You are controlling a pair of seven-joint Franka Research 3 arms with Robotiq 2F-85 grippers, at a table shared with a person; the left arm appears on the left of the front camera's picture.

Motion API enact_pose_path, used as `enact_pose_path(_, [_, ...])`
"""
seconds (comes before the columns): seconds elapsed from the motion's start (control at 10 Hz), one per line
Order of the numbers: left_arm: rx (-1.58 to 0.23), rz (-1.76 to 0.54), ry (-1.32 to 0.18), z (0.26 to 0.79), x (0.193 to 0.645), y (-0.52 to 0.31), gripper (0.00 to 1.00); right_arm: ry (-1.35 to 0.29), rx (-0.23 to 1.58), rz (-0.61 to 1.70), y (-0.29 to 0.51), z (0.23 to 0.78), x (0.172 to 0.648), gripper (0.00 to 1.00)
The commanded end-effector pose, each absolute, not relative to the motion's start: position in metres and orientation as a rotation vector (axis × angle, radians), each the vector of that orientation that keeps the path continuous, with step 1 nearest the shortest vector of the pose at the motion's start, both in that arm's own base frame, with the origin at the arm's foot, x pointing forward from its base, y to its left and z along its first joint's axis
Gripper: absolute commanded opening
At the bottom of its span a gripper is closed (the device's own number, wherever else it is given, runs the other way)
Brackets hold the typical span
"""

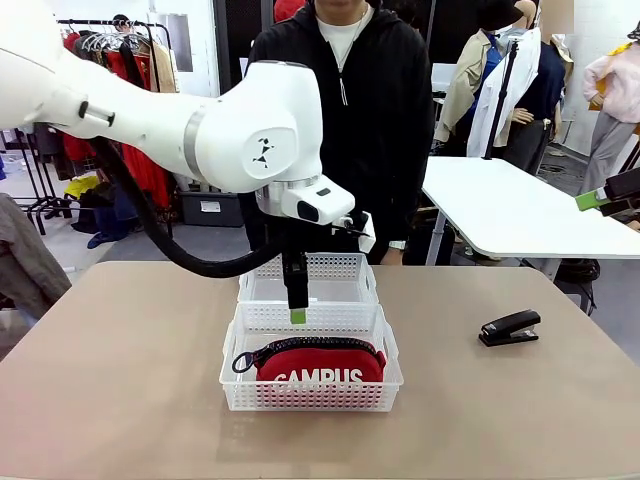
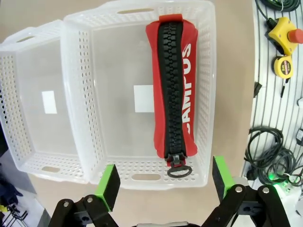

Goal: Distribute items into two baskets.
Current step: Place the picked Pencil pouch into the Organizing basket as instructed by the person, then pick up the Stapler that the person points to.

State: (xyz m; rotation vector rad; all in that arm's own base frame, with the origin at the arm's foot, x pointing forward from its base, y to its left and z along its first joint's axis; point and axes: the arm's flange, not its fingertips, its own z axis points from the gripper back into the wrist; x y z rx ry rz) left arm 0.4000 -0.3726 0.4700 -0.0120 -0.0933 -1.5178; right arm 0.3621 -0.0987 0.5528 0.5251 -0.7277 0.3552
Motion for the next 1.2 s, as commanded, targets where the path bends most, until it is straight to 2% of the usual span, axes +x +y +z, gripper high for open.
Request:
enact_pose_path(0.0, [-0.009, -1.547, -0.089, 0.465, 0.390, -0.358, 1.00, -0.744, 0.542, 0.366, -0.099, 0.553, 0.364, 1.00])
enact_pose_path(0.1, [-0.012, -1.518, -0.093, 0.470, 0.400, -0.373, 1.00, -0.744, 0.542, 0.366, -0.099, 0.553, 0.364, 1.00])
enact_pose_path(1.1, [-0.012, -1.518, -0.093, 0.470, 0.400, -0.373, 1.00, -0.744, 0.542, 0.366, -0.099, 0.553, 0.364, 1.00])
